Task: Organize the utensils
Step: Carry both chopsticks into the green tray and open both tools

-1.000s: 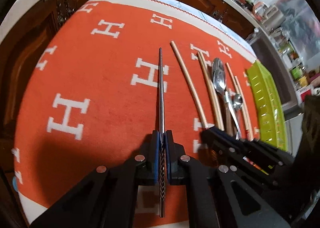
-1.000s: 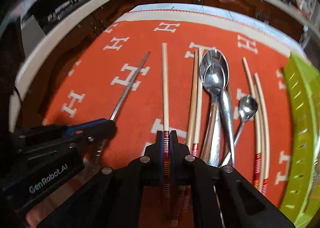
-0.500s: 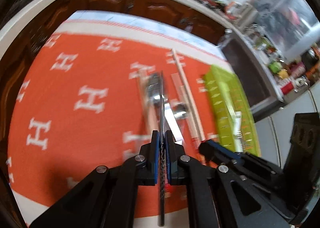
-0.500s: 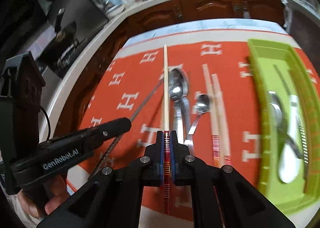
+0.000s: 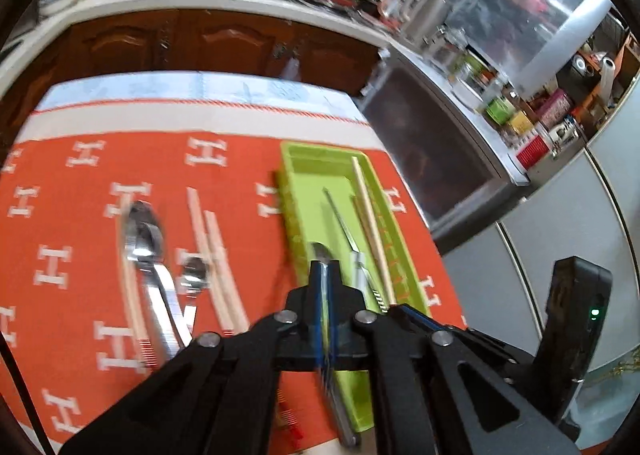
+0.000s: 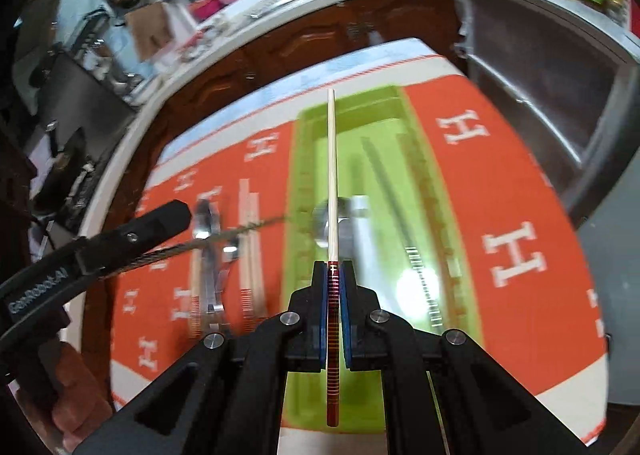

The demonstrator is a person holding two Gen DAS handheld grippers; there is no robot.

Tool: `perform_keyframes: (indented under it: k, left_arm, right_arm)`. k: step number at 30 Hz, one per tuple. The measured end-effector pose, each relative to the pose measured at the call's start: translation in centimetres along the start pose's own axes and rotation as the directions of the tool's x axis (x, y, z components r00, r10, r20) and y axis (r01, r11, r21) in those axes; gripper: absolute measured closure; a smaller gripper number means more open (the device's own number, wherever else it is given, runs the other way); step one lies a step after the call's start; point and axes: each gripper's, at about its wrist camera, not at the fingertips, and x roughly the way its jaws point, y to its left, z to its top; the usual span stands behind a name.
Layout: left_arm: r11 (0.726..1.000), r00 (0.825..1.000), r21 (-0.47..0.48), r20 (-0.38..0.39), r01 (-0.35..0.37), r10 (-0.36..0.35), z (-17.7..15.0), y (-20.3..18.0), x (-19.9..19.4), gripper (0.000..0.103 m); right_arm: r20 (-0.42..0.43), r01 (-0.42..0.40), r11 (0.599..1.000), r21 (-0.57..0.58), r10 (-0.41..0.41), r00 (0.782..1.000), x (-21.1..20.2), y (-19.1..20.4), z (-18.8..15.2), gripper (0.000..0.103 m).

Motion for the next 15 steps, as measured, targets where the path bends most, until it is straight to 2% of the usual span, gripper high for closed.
perform_keyframes:
  k: [4,7,9,10,11,13,15]
  left_arm:
    - [0.999,0.995,0.006,-0.091,0.034,-0.033,-1.0,-1.6,3.8,0.103]
    - [0.999,0.989,0.015,-0.141,0.041,-0.039,-2.0,-2.3,6.0,0.103]
    - [0.998,0.984,0.034,-0.171,0.047,-0.040,-2.7,-2.7,7.0,0.103]
    - [0.998,0.983,0.041,-0.180,0.049,-0.041,-3.0,-2.8,7.3,0.103]
    - [0.998,0.982,0.047,-0.185,0.050,-0.040,-3.3,-2.8,7.4,0.103]
    - [0.996,0.979,0.060,-0.199,0.061,-0.048,-3.6,-2.8,7.4,0.101]
    - [0.996,0.980,0.067,-0.192,0.060,-0.046,-3.5,-2.8,6.9,0.095]
  right_arm:
    - [-0.061,0.030,1.000,0.008,-0.029,0.998,1.6,-2.6,-0.1,0.098]
    - [-0.127,0.062,0.997,-0.038,-0.066,0.990,3.7,-2.9,-0.2,0.097]
    - [-0.139,0.088,0.994,-0.071,-0.097,0.985,4.3,-2.9,-0.5,0.095]
    - [-0.137,0.104,0.990,-0.092,-0.116,0.984,4.4,-2.6,-0.9,0.088]
    - [-0.130,0.107,0.989,-0.099,-0.120,0.984,4.5,-2.6,-1.1,0.077]
    - [-0.107,0.103,0.990,-0.101,-0.114,0.988,3.9,-2.8,-1.5,0.066]
    - [-0.081,0.081,0.992,-0.096,-0.089,0.993,3.1,-2.8,-1.6,0.066]
